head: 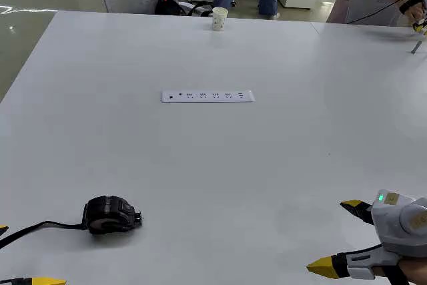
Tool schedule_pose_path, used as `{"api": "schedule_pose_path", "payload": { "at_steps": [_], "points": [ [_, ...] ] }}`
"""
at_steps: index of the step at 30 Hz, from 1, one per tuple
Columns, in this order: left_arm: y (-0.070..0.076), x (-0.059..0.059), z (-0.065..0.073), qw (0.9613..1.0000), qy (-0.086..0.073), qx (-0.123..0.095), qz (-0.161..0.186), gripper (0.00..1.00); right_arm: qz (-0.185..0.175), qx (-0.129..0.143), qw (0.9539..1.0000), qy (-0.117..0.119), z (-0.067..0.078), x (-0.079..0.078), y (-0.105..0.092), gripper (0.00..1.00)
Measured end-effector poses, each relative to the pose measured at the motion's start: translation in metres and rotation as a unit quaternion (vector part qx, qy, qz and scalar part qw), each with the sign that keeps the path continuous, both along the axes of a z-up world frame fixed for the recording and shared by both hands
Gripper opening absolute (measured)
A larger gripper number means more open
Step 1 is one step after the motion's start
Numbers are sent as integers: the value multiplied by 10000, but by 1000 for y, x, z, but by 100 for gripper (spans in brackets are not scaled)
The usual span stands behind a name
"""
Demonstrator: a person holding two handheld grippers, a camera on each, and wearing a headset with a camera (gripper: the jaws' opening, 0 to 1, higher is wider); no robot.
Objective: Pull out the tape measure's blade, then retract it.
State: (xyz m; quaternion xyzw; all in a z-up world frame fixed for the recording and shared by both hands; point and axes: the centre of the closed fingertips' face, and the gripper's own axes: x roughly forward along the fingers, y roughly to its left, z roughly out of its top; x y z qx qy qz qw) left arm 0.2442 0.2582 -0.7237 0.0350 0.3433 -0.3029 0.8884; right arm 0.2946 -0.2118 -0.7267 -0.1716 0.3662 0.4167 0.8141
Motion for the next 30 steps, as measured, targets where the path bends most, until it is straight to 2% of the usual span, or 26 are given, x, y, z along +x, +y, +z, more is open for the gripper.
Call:
{"api": "schedule_pose_path", "payload": {
  "at_steps": [8,16,18,21,22,23,26,30],
  "points": [
    [-2,-3,-1,10000,39,11,-40,99,13,-21,10000,42,-2,-5,-1,99],
    [-4,-1,-1,10000,67,23,-58,99,92,-65,9999,70,-6,-5,-1,99],
    [-3,-1,-2,9999,102,50,-47,99,111,-73,9999,-38,-5,-2,-2,99],
    [-2,0,-2,9999,73,81,-69,99,11,75,10000,-44,-2,3,-2,99],
    [-4,0,-1,9999,97,31,-121,99,-23,117,9999,-53,-2,6,-4,99],
    [-4,0,0,9999,59,38,-148,99,-1,163,9998,-120,-1,10,-4,99],
    [-5,0,0,9998,37,59,-200,99,132,27,9994,-307,-2,16,-6,99],
    [-4,2,-3,9993,90,159,-330,99,314,60,9990,-300,-1,17,-1,99]
  ]
}}
